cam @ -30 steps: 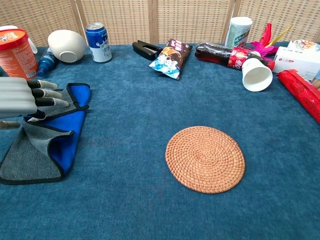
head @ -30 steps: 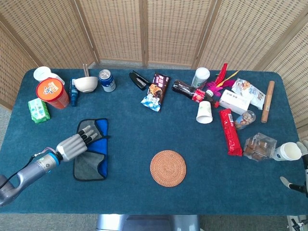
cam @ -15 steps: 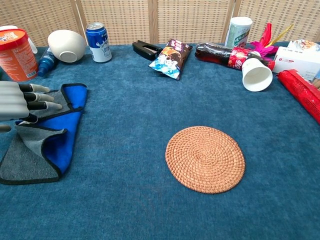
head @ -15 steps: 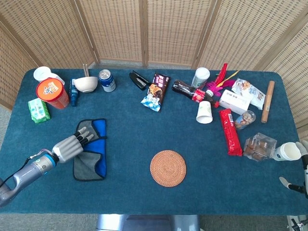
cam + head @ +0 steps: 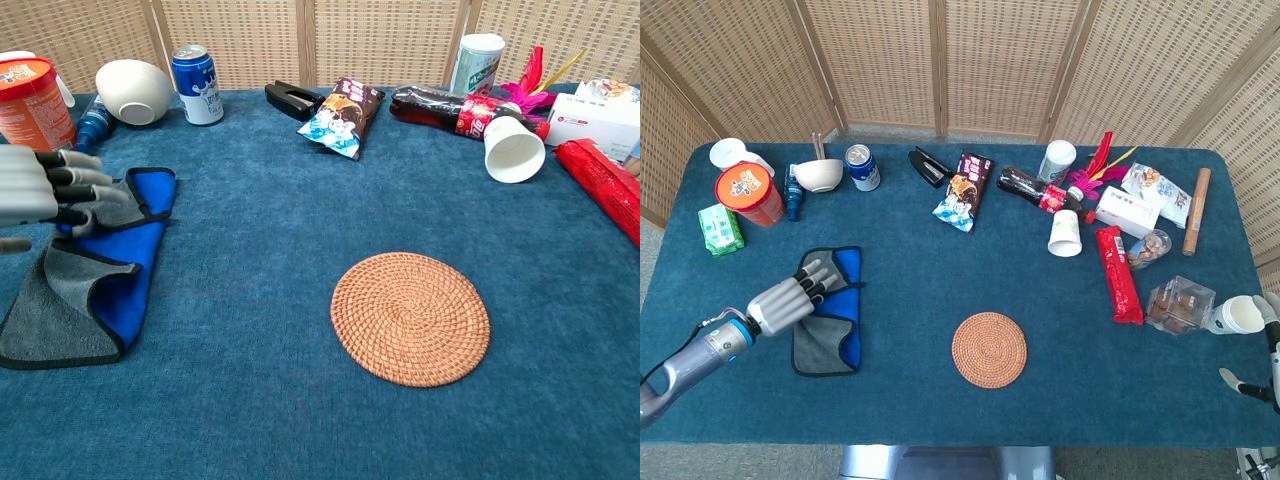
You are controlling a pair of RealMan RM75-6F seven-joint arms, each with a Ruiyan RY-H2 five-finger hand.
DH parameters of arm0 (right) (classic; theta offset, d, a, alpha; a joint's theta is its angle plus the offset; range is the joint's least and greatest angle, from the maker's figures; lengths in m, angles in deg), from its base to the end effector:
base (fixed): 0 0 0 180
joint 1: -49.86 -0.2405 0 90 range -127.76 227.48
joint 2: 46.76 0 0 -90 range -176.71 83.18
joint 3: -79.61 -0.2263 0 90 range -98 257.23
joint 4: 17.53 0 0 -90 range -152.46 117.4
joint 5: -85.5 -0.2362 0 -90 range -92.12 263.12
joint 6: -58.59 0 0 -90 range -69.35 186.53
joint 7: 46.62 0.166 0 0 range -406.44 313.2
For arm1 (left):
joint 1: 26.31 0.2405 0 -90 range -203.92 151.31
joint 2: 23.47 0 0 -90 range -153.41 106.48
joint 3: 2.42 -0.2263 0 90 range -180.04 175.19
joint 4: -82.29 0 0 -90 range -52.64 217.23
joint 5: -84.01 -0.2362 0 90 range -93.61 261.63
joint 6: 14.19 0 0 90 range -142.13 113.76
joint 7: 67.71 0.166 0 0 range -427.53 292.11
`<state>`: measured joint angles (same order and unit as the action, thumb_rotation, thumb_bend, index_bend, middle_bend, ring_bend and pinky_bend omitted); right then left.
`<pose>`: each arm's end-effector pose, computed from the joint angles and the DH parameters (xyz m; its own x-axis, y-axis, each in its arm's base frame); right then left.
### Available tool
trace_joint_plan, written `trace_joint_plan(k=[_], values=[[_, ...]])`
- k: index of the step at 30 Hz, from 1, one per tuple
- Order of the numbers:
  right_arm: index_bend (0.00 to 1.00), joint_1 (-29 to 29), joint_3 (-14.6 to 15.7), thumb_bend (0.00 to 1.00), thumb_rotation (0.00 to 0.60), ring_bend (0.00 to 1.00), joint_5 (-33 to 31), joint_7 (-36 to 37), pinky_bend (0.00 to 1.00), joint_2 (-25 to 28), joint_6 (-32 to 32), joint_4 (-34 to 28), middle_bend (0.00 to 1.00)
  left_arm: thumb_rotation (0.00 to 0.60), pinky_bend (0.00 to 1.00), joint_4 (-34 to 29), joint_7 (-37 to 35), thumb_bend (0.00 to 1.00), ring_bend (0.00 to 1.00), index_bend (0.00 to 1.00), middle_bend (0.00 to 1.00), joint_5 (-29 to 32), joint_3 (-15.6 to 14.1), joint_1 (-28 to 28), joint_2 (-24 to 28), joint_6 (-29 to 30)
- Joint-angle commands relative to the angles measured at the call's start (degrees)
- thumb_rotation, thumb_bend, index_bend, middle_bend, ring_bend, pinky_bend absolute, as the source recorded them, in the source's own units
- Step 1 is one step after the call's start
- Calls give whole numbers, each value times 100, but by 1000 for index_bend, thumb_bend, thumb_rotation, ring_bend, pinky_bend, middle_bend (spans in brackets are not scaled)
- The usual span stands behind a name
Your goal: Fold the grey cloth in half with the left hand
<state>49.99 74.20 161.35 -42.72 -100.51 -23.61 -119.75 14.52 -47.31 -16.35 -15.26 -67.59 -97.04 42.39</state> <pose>-0.3154 -0.1827 0.1674 0.3159 -0.0258 0.9484 -0.9218 0.2283 0.3132 -0.2653 0.3172 0.0116 0.9673 -0.1063 0.2304 0.0857 -0.7179 -0.6909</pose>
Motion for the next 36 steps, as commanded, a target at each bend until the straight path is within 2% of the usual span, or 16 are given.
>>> trace_joint_plan(k=[1,9,18,23,25,31,36], values=[[23,5,3,0,600,0,7,4,0,5,-7,-5,0,600,79,192,-382,465,0,0,0,-311,-32,1,-2,370],[23,10,15,0,600,0,44,26,0,15,-20,-15,0,600,80,461,-1037,403,0,0,0,-634,-68,4,-13,858],[23,0,22,0,600,0,52,38,0,12,-1,-9,0,600,84,115,-1256,402,0,0,0,-776,142,-200,33,1051],[23,3,33,0,600,0,72,39,0,18,-4,-15,0,600,80,-374,-1116,403,0,24,0,-841,240,-488,-35,655],[23,11,29,0,600,0,65,60,0,27,-15,-15,0,600,79,-567,-1036,403,0,71,0,-845,255,-580,-39,468],[23,23,4,0,600,0,37,172,0,57,-29,3,0,600,79,-1117,-856,402,0,176,0,-868,188,-786,50,-62],[23,15,11,0,600,0,53,194,0,61,-9,9,0,600,81,-1365,-819,402,0,225,0,-835,110,-832,103,-329]])
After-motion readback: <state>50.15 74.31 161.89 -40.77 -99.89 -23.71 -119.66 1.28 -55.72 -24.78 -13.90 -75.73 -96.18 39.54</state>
